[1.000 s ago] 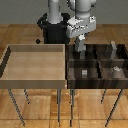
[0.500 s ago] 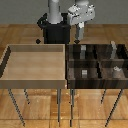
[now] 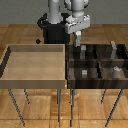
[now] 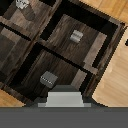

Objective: Place the milk carton into the appropriate compartment.

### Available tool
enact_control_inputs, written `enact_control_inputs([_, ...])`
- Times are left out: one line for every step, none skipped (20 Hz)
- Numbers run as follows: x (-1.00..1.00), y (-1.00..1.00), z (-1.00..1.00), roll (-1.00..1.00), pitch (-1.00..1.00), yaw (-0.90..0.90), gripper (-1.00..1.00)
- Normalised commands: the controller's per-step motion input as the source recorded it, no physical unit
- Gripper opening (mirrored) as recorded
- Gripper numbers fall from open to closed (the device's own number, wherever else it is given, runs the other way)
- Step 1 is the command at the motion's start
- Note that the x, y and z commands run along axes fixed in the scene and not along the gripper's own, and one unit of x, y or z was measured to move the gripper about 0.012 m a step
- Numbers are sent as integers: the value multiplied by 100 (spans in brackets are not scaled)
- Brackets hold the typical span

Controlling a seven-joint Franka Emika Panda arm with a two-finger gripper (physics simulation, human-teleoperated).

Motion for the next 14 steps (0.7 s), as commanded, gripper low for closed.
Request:
enact_control_inputs([0,100,-100,0,0,0,-100])
enact_control_inputs([0,0,0,0,0,0,-100])
enact_control_inputs([0,100,0,0,0,0,-100])
enact_control_inputs([0,100,0,0,0,0,-100])
enact_control_inputs([0,100,0,0,0,0,-100])
enact_control_inputs([0,0,0,0,0,0,-100])
enact_control_inputs([0,0,0,0,0,0,-100])
enact_control_inputs([0,0,0,0,0,0,-100])
enact_control_inputs([0,0,-100,0,0,0,-100])
enact_control_inputs([0,0,0,0,0,0,-100])
enact_control_inputs([0,0,0,0,0,0,-100])
enact_control_inputs([0,0,-100,0,0,0,-100])
enact_control_inputs([0,0,-100,0,0,0,-100])
enact_control_inputs([0,0,-100,0,0,0,-100])
